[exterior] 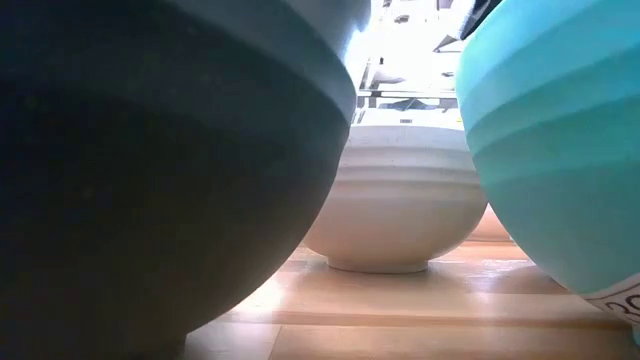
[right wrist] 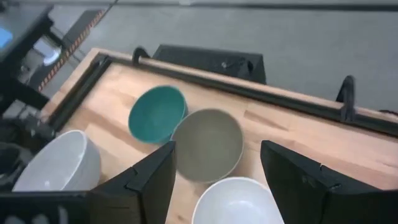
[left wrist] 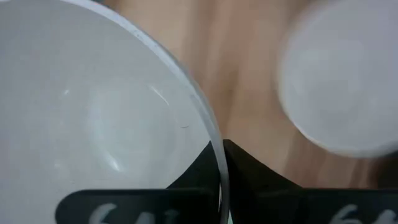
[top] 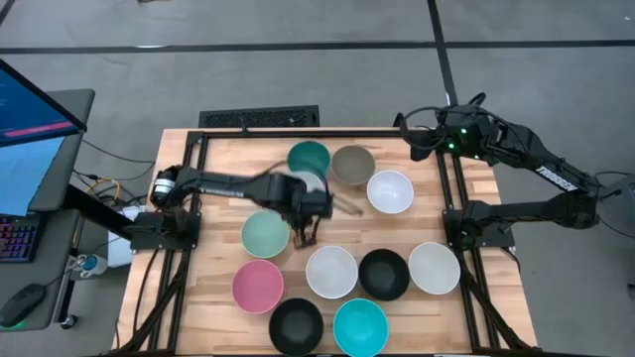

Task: Nest bowls inside each other
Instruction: Stack the top left white bowl on the top of the lower left white bowl

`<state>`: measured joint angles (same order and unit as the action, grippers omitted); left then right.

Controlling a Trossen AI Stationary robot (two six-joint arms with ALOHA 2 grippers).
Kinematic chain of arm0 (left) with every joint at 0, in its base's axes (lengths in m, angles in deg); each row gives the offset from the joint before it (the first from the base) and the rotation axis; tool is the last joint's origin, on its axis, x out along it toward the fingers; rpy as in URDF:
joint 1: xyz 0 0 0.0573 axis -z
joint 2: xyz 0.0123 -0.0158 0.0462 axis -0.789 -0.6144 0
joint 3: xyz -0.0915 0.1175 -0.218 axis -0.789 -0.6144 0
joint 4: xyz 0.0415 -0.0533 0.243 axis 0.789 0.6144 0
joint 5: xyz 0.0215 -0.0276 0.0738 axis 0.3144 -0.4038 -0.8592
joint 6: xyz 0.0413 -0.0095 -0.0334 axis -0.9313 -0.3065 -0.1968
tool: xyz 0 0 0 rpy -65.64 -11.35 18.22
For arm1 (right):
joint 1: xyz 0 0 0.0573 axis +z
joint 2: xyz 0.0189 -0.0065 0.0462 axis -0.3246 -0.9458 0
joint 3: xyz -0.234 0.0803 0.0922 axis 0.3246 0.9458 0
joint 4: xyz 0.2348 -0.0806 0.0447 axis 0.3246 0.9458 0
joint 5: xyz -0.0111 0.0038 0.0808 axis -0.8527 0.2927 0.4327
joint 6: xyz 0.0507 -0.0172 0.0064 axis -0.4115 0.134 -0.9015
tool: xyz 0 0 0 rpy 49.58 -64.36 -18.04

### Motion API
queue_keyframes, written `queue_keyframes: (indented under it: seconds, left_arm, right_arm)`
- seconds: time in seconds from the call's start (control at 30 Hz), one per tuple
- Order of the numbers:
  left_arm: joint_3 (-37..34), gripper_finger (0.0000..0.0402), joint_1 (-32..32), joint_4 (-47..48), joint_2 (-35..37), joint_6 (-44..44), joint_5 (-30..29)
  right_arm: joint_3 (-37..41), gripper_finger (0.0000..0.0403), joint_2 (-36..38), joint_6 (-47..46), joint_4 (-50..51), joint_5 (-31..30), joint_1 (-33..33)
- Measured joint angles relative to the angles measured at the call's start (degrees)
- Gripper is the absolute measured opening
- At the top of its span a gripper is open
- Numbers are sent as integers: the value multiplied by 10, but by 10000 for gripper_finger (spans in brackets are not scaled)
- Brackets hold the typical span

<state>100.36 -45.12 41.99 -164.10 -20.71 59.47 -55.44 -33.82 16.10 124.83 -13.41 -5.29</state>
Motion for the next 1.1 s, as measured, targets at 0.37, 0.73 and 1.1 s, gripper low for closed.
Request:
queue_keyframes:
  seconds: [0.37,0.73,1.1]
  left_arm:
    - [0,0,138,-37,-1,-217,10]
    - [-18,0,168,-109,-5,-376,41]
    - [-74,0,158,-162,-5,-436,83]
  right_arm:
    - [0,256,-12,-58,-11,39,71]
    - [0,256,-11,-179,-62,-36,201]
    - [0,256,6,-257,-98,-174,352]
